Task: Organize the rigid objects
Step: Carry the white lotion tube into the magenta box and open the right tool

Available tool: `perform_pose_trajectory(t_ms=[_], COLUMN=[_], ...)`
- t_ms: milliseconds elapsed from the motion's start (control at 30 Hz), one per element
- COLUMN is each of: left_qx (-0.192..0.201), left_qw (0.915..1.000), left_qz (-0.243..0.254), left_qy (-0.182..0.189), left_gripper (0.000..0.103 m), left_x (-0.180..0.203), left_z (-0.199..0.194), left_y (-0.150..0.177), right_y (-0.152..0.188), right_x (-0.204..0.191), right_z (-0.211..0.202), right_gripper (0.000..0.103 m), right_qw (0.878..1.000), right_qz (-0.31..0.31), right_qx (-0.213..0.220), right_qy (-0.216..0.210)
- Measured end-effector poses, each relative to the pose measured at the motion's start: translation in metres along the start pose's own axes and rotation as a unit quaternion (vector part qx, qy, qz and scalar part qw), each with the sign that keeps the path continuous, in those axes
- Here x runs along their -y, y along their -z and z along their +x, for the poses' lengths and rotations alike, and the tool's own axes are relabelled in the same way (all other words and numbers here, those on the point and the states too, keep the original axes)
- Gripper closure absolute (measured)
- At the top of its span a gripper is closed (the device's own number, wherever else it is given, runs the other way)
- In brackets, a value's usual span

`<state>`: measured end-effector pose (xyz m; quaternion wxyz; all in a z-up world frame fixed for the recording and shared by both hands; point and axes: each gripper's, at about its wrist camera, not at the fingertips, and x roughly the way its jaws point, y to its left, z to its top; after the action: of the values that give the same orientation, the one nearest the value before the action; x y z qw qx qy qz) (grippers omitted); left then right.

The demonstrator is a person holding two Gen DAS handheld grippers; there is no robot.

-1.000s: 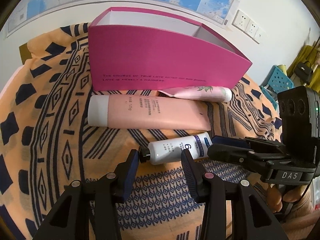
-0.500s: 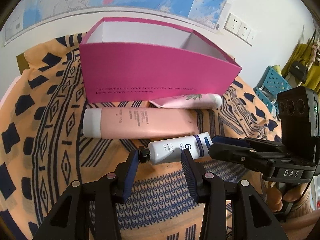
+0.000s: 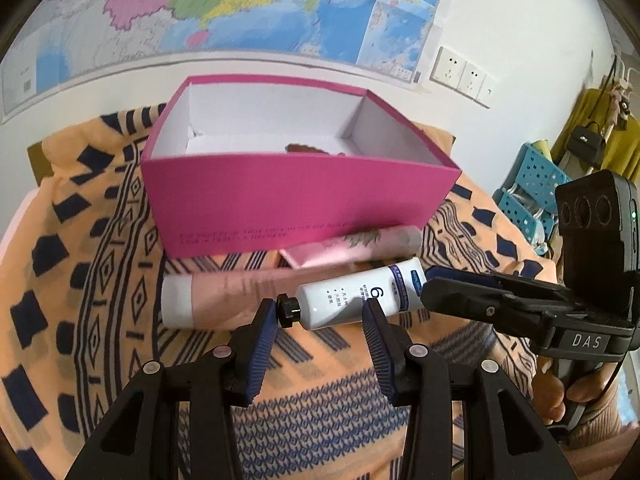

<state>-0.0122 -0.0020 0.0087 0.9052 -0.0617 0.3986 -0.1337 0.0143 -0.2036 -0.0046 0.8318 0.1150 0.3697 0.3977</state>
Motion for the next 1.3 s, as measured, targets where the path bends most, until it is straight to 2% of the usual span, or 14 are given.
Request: perform_pose_trajectory(t_ms=[667,1067,1300], left_qx=[0.041,0.057,0.074], left_qw=[0.9987,0.9978,0.996], left_qz=[0.029,0.034,0.043], left_qy=[-0.005,-0.009,-0.025], left_gripper=[0.059,0.059,0.059], left_x=[0.019,0.023,0.028], left_z=[0.002,0.01,0.008], left_y=[-0.046,-0.076,-0.092], right_y=[-0.05,-0.072,-0.08], right_x=[0.004,0.011,0.017], right_z=[-0.021,-0.022,-0.018], right_gripper=[0.061,0.061,0.061], right_qw=[0.998,0.996,0.997], right_qz=[-0.034,-0.038,-0.029], right_qx=[0.058,0.073,0.071], right_qy=[0.02,0.029,0.027])
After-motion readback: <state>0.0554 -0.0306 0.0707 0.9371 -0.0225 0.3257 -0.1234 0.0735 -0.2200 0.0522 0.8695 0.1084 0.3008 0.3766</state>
